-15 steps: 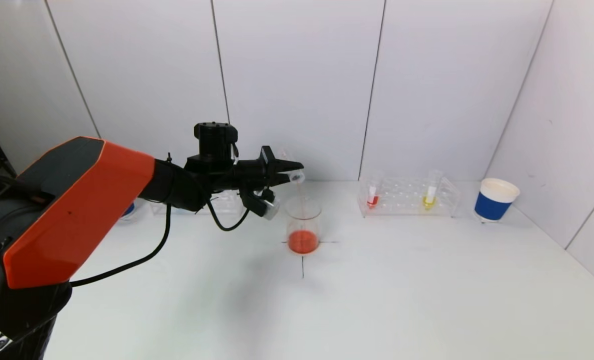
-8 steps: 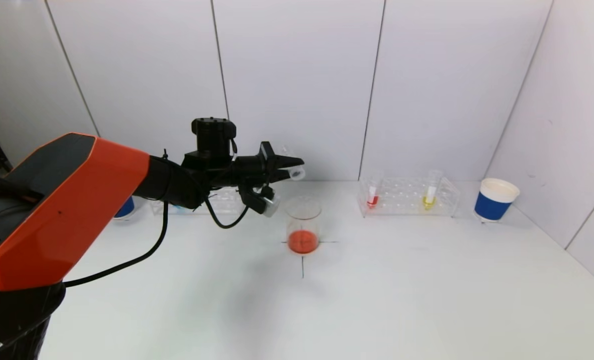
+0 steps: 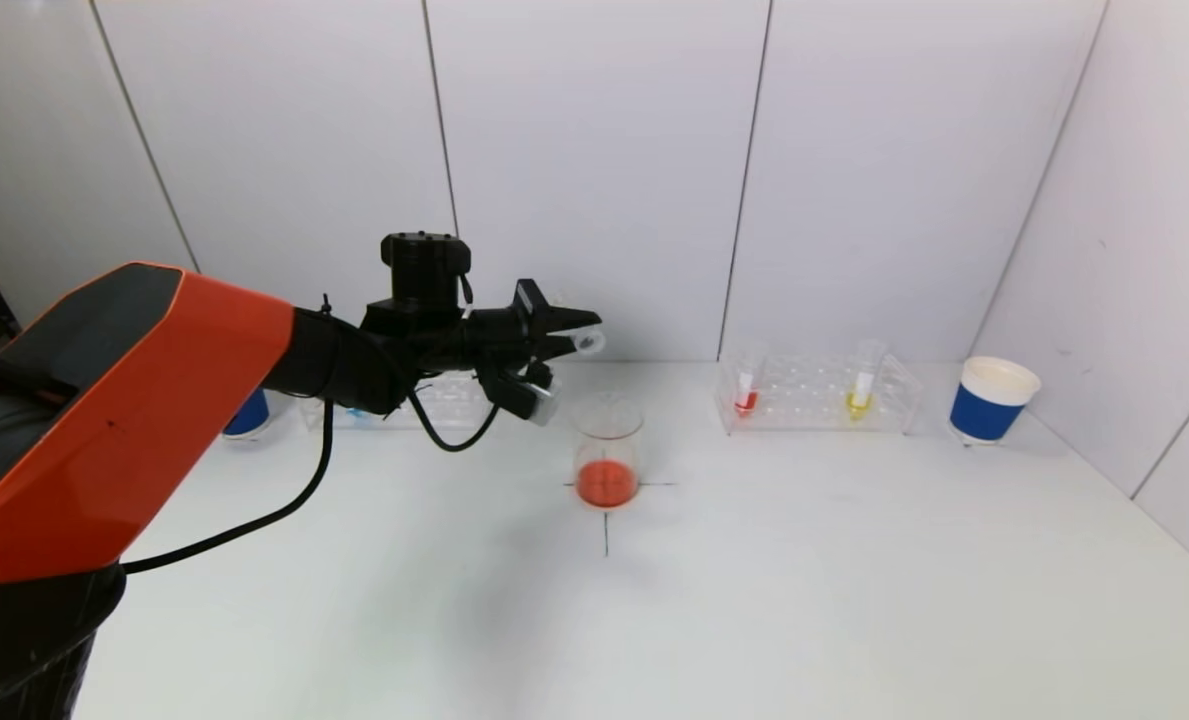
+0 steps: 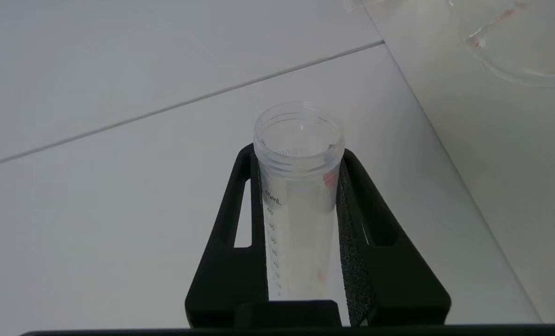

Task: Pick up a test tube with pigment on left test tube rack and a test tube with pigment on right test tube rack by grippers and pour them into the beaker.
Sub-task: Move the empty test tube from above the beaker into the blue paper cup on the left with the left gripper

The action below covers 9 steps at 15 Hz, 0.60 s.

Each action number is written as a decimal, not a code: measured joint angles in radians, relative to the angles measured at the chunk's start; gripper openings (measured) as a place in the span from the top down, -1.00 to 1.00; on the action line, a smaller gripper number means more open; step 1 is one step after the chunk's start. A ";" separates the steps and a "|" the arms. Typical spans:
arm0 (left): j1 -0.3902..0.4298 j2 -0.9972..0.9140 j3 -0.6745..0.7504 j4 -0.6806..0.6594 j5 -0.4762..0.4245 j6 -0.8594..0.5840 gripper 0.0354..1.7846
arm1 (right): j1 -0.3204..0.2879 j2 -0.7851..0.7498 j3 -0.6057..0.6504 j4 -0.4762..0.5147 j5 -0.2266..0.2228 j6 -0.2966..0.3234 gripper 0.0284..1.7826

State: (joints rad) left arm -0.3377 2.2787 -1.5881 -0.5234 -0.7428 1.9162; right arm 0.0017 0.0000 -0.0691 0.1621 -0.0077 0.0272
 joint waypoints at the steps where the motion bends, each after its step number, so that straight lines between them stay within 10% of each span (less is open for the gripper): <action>1: 0.004 -0.001 -0.011 0.003 0.022 -0.051 0.52 | 0.000 0.000 0.000 0.000 0.000 0.000 -0.92; 9: 0.057 -0.071 -0.126 0.007 0.398 -0.626 0.52 | 0.000 0.000 0.000 0.001 0.000 0.000 -0.92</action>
State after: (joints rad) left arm -0.2804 2.2081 -1.7140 -0.5162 -0.3445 1.2906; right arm 0.0013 0.0000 -0.0691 0.1630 -0.0077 0.0272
